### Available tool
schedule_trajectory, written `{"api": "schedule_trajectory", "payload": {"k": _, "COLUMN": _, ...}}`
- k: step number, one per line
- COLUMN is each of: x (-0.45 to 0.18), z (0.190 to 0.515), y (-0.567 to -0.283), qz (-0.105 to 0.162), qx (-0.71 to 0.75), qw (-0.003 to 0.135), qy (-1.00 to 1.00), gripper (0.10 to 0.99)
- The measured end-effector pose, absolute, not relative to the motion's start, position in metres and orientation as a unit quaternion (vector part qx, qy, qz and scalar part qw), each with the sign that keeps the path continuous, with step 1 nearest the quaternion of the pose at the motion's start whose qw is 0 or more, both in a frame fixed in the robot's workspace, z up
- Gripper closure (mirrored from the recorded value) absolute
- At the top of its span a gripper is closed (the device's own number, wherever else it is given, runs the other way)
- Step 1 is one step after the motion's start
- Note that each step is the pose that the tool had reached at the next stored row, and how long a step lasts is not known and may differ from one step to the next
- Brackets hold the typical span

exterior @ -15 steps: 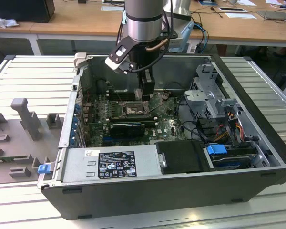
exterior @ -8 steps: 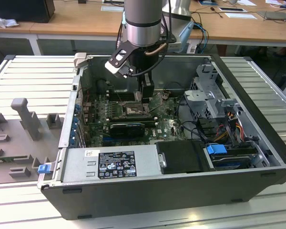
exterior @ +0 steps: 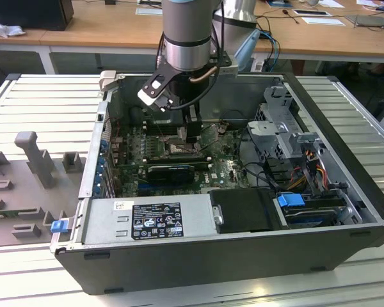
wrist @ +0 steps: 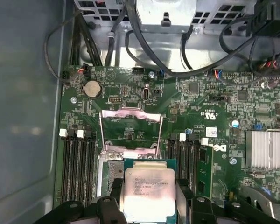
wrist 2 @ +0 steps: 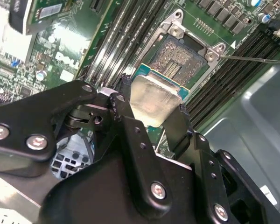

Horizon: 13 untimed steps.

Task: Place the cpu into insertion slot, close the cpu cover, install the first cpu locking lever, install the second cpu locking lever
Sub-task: 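Place the cpu into insertion slot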

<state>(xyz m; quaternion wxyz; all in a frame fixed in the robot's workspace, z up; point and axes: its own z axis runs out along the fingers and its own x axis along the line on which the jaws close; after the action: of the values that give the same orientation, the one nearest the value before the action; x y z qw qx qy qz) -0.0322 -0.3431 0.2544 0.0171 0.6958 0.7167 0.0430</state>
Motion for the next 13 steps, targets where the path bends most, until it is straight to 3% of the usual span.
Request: {"api": "schedule_trajectory", "payload": {"k": 13, "x": -0.041, "z": 0.2511, "y": -0.3421, "qz": 0.044, "qx": 0.696, "qw": 0.016, "qy": 0.717, "gripper": 0.557}}
